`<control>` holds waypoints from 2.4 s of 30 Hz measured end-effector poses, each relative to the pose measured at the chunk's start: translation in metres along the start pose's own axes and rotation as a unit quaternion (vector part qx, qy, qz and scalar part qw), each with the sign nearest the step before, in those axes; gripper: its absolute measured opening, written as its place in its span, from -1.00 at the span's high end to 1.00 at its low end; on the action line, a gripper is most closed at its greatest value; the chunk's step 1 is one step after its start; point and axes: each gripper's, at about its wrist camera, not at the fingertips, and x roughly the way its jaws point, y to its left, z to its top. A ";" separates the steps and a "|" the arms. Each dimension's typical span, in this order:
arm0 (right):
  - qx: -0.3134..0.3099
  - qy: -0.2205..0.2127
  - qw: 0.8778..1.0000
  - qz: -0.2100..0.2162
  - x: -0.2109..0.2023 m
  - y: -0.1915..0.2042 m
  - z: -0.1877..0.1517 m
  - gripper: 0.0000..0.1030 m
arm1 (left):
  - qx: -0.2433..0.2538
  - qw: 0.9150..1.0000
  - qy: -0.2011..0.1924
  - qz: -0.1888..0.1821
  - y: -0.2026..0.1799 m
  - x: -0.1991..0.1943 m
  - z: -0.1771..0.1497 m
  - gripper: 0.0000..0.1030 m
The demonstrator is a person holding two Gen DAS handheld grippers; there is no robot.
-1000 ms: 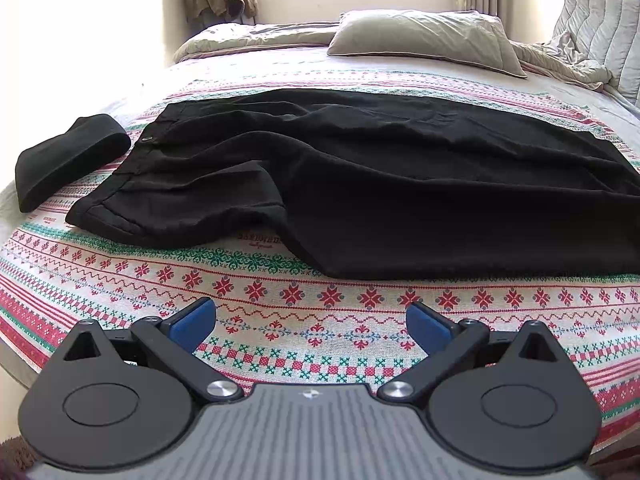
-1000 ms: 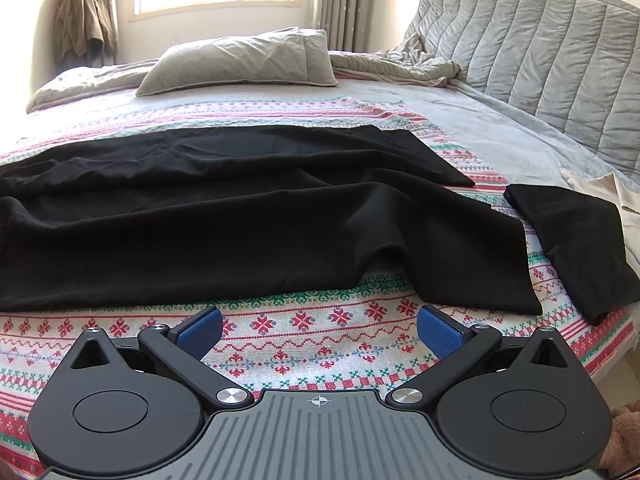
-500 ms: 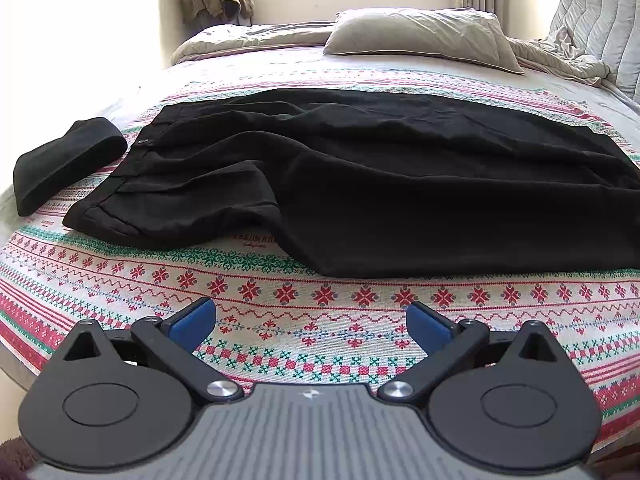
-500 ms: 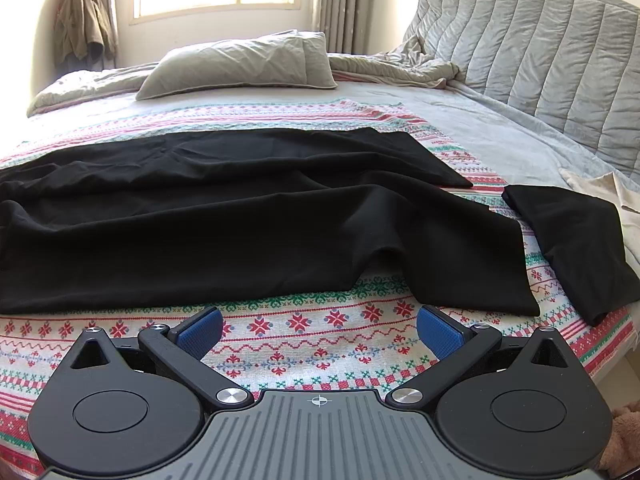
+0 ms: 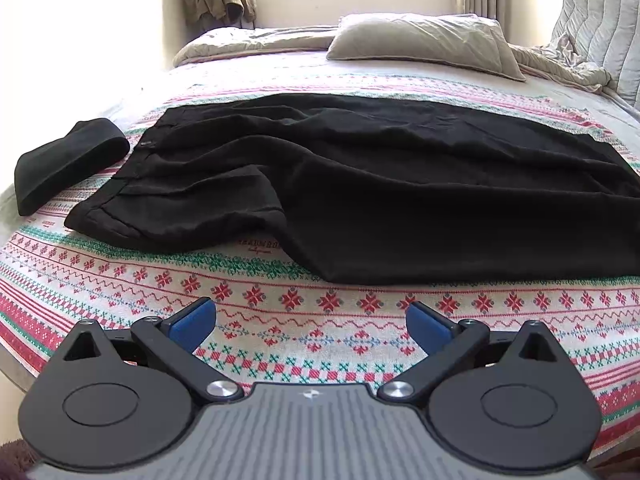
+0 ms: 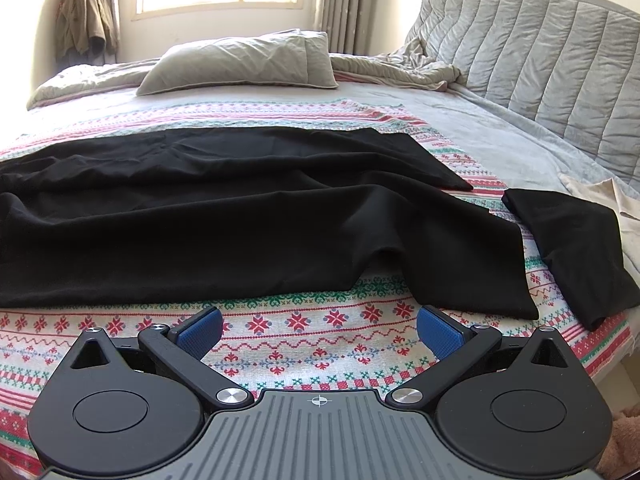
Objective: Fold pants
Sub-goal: 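Lower both tools onto the trouser legs and close both grippers on the hems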
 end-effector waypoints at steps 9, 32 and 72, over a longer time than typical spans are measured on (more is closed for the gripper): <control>-0.007 0.000 0.999 0.037 0.004 -0.009 -0.001 -1.00 | 0.002 0.999 -0.024 -0.022 0.019 0.008 0.008 -1.00; 0.137 0.096 0.978 0.123 0.052 -0.100 0.005 -1.00 | -0.287 0.952 0.006 -0.102 0.215 0.067 0.008 -0.85; 0.377 -0.058 0.924 -0.012 0.057 -0.245 -0.022 0.99 | -0.278 0.959 -0.049 0.014 0.267 0.046 0.027 0.76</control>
